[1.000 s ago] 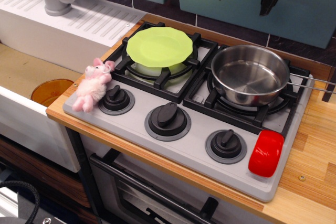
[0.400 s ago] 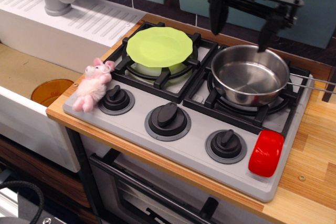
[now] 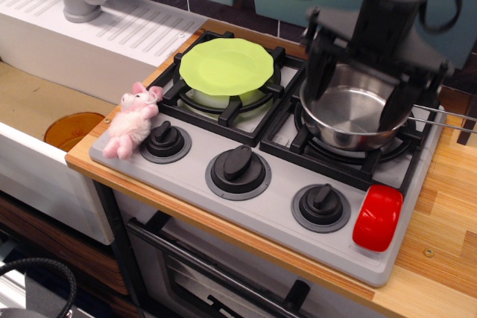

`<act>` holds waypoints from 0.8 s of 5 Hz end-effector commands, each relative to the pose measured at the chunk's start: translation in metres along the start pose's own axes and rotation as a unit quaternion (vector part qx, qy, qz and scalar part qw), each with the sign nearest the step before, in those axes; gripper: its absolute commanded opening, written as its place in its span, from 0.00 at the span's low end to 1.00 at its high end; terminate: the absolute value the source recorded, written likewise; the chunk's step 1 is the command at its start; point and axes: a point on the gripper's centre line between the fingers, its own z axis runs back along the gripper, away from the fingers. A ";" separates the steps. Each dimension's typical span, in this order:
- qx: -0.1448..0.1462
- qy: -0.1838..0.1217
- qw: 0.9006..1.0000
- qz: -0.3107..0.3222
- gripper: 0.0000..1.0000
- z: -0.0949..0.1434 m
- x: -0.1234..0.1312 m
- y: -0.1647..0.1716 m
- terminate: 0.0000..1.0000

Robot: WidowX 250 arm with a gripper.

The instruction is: End effector reaching salmon

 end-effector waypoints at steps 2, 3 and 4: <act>-0.008 -0.070 0.997 0.019 1.00 -0.024 -0.009 -0.048 0.00; -0.004 -0.078 0.997 0.020 1.00 -0.031 -0.012 -0.062 0.00; -0.001 -0.089 0.996 0.015 1.00 -0.043 -0.016 -0.068 0.00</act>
